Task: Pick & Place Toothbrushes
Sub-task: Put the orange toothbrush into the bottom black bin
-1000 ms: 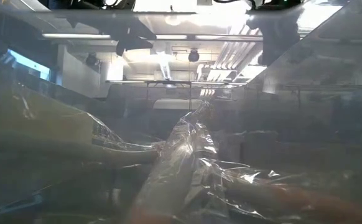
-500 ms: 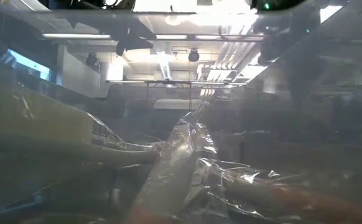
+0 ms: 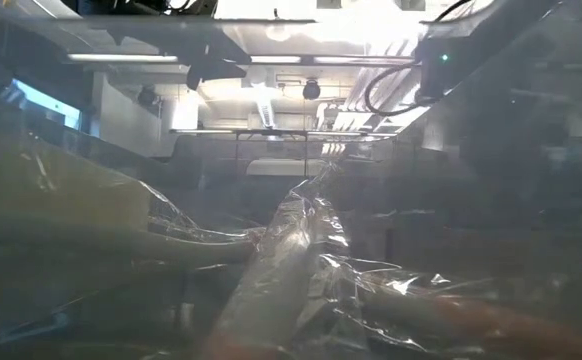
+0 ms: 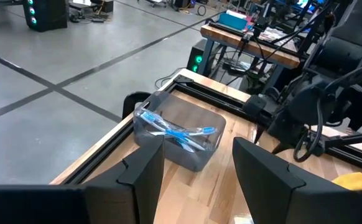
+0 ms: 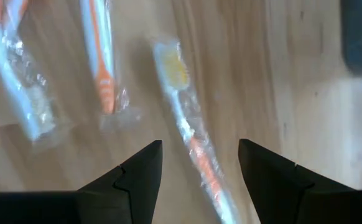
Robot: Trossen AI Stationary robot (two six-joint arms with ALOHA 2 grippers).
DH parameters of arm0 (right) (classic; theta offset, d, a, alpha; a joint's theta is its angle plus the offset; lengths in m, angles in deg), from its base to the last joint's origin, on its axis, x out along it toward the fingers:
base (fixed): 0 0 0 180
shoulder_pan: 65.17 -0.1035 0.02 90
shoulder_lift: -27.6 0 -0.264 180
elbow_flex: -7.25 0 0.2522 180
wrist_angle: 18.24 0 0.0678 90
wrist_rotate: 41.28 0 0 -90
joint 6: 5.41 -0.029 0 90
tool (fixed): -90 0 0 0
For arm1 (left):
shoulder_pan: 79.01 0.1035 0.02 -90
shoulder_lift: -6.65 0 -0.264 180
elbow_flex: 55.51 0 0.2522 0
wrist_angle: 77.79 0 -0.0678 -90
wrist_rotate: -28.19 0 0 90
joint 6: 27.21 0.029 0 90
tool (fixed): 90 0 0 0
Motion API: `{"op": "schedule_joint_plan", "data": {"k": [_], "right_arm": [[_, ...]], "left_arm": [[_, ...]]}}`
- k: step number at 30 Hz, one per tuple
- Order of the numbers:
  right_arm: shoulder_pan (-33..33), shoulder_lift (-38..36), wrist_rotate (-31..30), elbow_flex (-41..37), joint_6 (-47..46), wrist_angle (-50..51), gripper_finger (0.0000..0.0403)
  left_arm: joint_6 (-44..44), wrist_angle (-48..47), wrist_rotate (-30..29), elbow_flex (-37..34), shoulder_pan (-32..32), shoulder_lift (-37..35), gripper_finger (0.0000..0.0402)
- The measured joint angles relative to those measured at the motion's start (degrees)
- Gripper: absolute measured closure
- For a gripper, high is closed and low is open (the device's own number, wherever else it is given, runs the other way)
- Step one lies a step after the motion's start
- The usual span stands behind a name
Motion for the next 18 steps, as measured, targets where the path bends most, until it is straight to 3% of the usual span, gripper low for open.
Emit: {"op": "schedule_joint_plan", "data": {"k": [18], "right_arm": [[-0.39, 15.10, -0.44, 0.55, 0.03, -2.19, 0.0208]], "left_arm": [[-0.37, -0.11, -0.04, 0.00, -0.01, 0.01, 0.0215]]}}
